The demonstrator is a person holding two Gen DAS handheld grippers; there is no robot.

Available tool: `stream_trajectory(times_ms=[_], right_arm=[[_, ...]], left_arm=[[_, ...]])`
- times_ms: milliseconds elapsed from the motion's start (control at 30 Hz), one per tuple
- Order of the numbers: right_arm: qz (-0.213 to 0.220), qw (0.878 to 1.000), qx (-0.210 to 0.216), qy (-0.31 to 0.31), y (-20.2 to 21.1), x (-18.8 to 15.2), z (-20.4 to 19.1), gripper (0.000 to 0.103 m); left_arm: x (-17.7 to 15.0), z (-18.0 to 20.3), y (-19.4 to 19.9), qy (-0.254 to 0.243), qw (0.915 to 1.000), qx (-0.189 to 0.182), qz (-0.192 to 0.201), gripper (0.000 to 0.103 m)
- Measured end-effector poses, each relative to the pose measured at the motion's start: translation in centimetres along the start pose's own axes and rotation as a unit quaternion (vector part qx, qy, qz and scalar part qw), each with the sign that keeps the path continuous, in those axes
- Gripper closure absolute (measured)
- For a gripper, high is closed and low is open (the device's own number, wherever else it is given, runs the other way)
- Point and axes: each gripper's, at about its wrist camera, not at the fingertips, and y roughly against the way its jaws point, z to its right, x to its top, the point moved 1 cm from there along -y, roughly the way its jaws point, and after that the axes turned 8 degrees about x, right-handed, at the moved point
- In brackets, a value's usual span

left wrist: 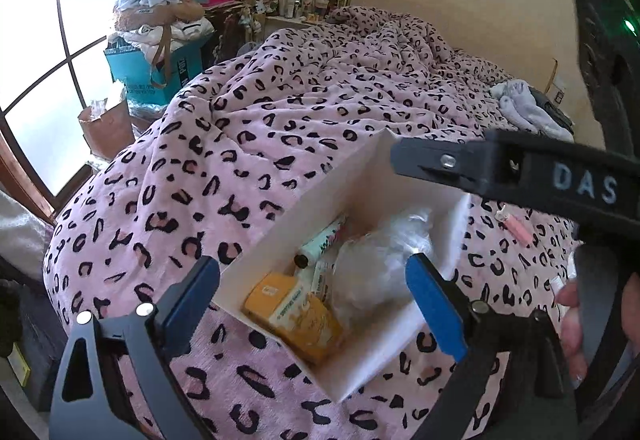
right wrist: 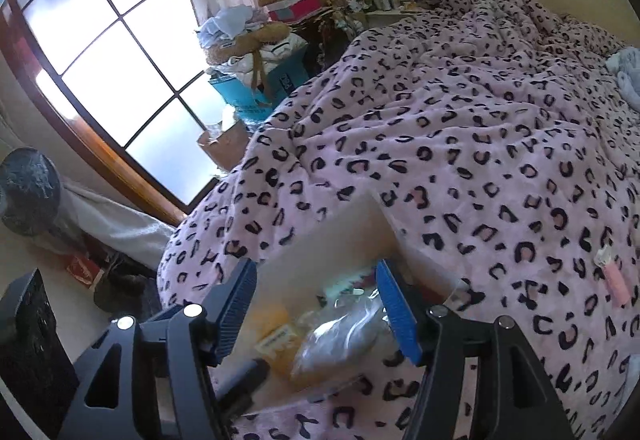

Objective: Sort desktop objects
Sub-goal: 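Open both tools over the white box, dropping yellow box and bag, then move both tools back toward the pink roller and white lotion tube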

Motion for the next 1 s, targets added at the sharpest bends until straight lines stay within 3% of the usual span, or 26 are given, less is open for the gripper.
stream_trajectory(times_ms=[200, 467, 767, 1000], right_arm=[[0.032, 0.999, -0.003, -0.016, 3.2, -1.4, 0.8, 0.039], [0.067, 0.994, -0.068, -0.044, 9.4, -5.9, 2.6, 0.039], [0.108, 0.977, -0.149, -0.111, 16.6, -12.9, 7.2, 0.039], [0.145, 0.950, -0.222, -0.166, 22.9, -19.0, 11.3, 0.038]], left_arm=[[-0.3, -0.1, 0.6, -0.003, 1.0000, 0.003, -0.002, 0.008], [-0.8, 2.6, 2.9, -0.024, 0.9997, -0.002, 0.005, 0.008], [-3.3, 11.0, 6.3, -0.090, 0.9951, -0.040, 0.011, 0.008], [-6.4, 19.7, 9.1, -0.158, 0.9834, -0.086, 0.022, 0.003]])
